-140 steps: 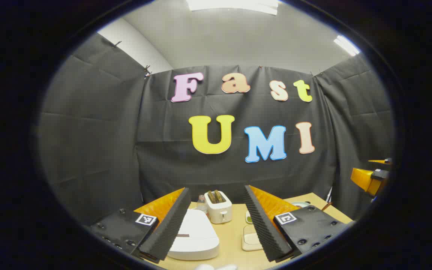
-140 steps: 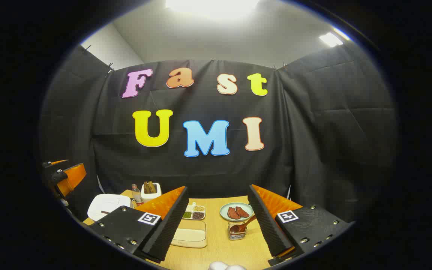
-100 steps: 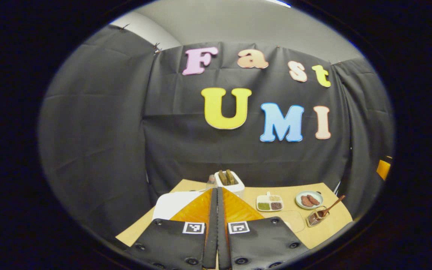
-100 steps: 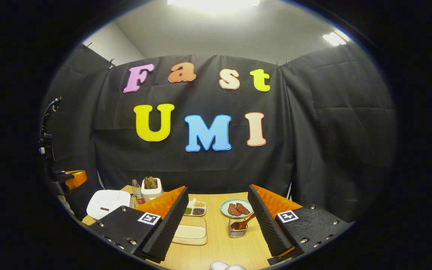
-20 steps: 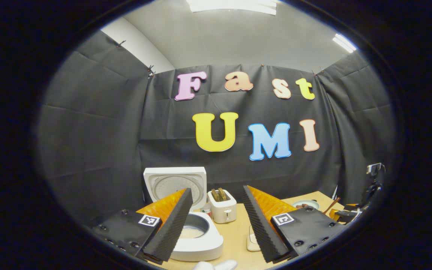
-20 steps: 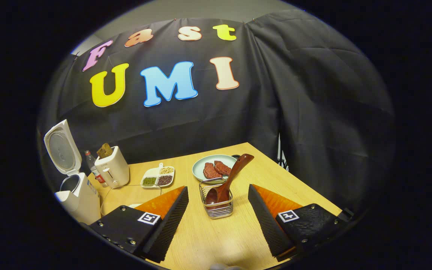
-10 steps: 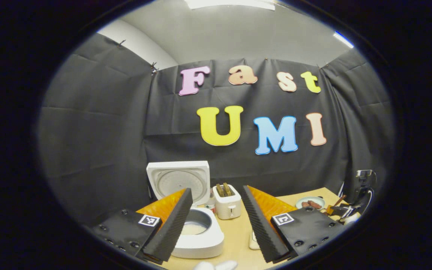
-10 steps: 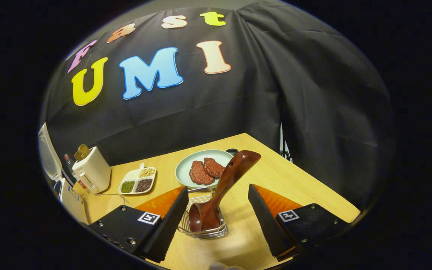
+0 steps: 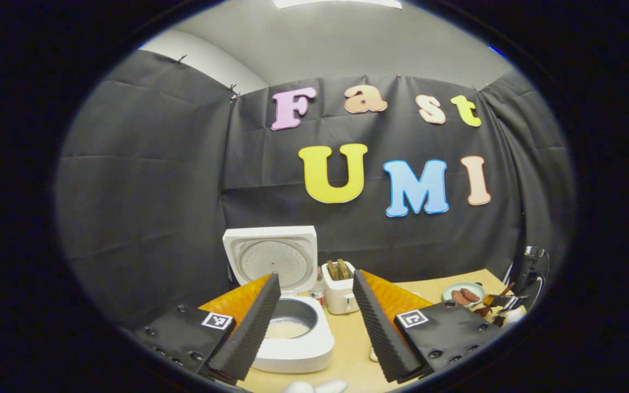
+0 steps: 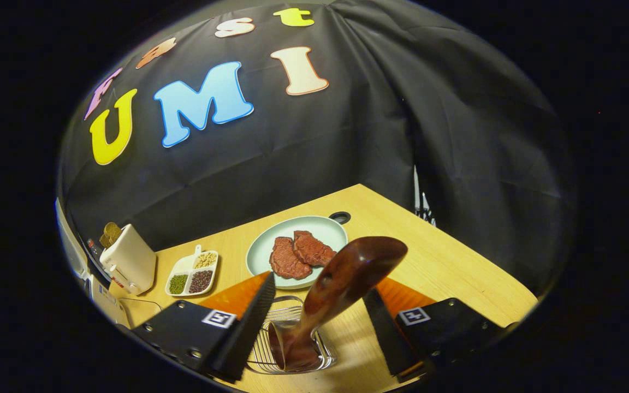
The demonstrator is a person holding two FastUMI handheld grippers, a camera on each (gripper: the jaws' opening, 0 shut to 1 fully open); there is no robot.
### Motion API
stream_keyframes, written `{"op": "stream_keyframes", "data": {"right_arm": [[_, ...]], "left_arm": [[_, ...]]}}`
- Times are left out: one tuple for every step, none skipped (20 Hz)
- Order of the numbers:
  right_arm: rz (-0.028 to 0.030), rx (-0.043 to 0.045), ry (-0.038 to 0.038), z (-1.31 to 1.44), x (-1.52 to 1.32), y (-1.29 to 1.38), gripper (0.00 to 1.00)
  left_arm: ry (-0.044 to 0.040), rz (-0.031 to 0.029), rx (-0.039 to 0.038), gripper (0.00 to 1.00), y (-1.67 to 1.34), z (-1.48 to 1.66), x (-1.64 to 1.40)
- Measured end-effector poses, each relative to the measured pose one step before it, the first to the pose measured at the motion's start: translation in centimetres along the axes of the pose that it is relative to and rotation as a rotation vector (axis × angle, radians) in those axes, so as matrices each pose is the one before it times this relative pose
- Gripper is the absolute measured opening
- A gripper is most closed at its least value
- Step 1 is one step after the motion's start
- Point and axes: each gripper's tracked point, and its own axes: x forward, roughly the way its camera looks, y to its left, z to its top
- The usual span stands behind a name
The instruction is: Close the left gripper, press the button to open the rice cooker; take a wooden spoon from the chopstick holder with the right hand, scoop a spoonful of rice and pour it into the rice cooker, then put the wooden spoon back into the chopstick holder.
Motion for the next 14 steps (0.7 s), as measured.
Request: {"op": "stream_keyframes", "data": {"right_arm": [[-0.00581, 0.00938, -0.00572, 0.056, -0.196, -0.259, 0.65], [-0.00857, -0.00395, -0.00984, 0.381, 0.676, -0.068, 0.44], [0.02707, 0.0037, 0.01991, -0.279, -0.279, 0.47, 0.24], [-0.00613, 0.00951, -0.00733, 0.131, 0.073, 0.31, 0.24], [-0.00042, -0.02114, 0.00231, 0.02, 0.099, 0.123, 0.18], [0.00526, -0.01291, -0.00182, -0.033, -0.091, 0.06, 0.18], [0.0071, -0.00169, 0.00803, 0.023, -0.041, 0.29, 0.18], [0.00305, -0.00236, -0.00111, -0.014, -0.151, 0.004, 0.18], [-0.00228, -0.00546, -0.00421, 0.188, -0.133, -0.105, 0.18], [0.00281, -0.00539, -0.00079, 0.086, -0.261, 0.17, 0.18], [0.00431, -0.00442, -0.01089, 0.475, -0.407, 0.34, 0.18], [0.00088, -0.00982, -0.00671, 0.597, -0.469, 0.285, 0.18], [-0.00006, -0.0133, -0.01587, 0.66, -0.563, 0.28, 0.18], [0.00367, -0.01162, -0.01945, 1.078, -0.422, 0.501, 0.18]], "left_arm": [[0.00264, -0.0007, 0.00384, 0.93, -0.088, -0.145, 0.179], [-0.00111, 0.00234, 0.00132, 0.93, 0.124, 0.059, 0.079], [0.00042, 0.00226, -0.00067, 0.93, 0.093, -0.035, 0.145], [0.00266, 0.00076, -0.00185, 0.93, 0.011, -0.046, 0.116], [0.00295, 0.00085, -0.00098, 0.93, -0.005, -0.121, 0.139], [0.00482, 0.0001, 0.00096, 0.93, 0.037, -0.139, 0.085], [0.00198, 0.00077, -0.00128, 0.93, 0.009, -0.142, 0.147], [-0.00301, 0.00045, -0.00278, 0.94, 0.133, 0.103, 0.081], [0.00099, -0.00283, -0.00243, 0.94, 0.059, -0.136, -0.055], [0.00231, -0.00477, -0.00562, 0.94, -0.038, -0.039, 0.003], [-0.00223, 0.00157, -0.0022, 0.94, 0.175, -0.066, 0.017], [-0.00215, 0.0021, 0.00083, 0.93, 0.273, 0.172, 0.031], [-0.00474, 0.00051, -0.00351, 0.93, 0.305, -0.06, 0.035], [0.00009, 0.0024, -0.00396, 0.93, 0.269, 0.114, 0.004]]}}
